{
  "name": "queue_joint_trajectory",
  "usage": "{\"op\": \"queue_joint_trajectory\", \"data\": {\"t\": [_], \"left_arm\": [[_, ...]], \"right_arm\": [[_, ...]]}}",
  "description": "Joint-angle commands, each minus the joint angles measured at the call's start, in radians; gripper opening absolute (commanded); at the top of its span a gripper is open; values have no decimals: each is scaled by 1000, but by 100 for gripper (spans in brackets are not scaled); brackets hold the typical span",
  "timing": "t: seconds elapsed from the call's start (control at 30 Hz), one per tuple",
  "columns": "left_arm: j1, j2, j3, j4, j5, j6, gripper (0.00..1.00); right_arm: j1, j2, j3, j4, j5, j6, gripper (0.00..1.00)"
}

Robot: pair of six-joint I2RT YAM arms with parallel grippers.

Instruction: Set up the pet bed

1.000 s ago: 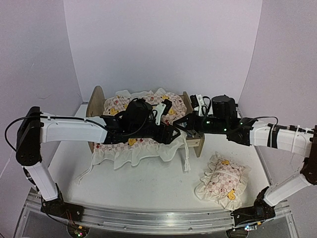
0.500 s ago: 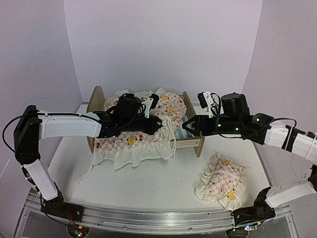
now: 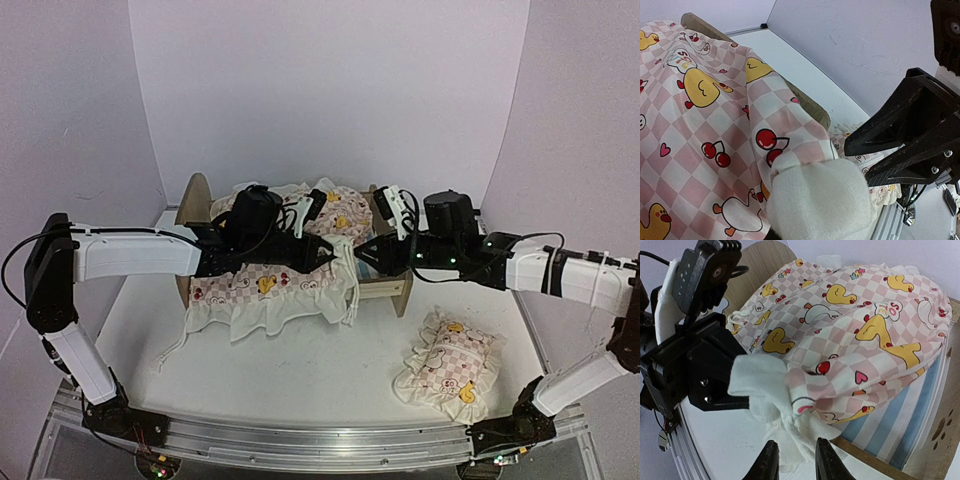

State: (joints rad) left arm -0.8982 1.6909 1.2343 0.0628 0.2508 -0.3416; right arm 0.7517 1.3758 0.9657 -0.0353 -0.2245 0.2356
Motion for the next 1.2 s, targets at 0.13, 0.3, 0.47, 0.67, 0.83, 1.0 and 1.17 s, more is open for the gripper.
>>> {"op": "queue_joint_trajectory", "data": {"t": [0.13,0.3,0.47,0.67,0.83,1.0,1.17], "left_arm": [[4,-32,28,47,39,-5,0],[3,-30,37,45,55,-4,0],[4,-39,39,45,52,-5,0],[5,-44,42,45,56,-7,0],[6,-45,46,40,60,-8,0],[9,-49,46,36,62,-10,0],[12,-58,38,35,56,-11,0]], "right_arm": [[1,48,-3,154,-1,-29,22],[1,87,6,162,6,-33,21],[5,113,-8,164,95,-59,13],[20,131,-48,235,84,-62,20],[23,150,-82,313,3,-41,29],[27,172,-95,356,-12,-25,34],[29,204,-107,428,-60,13,39]]}}
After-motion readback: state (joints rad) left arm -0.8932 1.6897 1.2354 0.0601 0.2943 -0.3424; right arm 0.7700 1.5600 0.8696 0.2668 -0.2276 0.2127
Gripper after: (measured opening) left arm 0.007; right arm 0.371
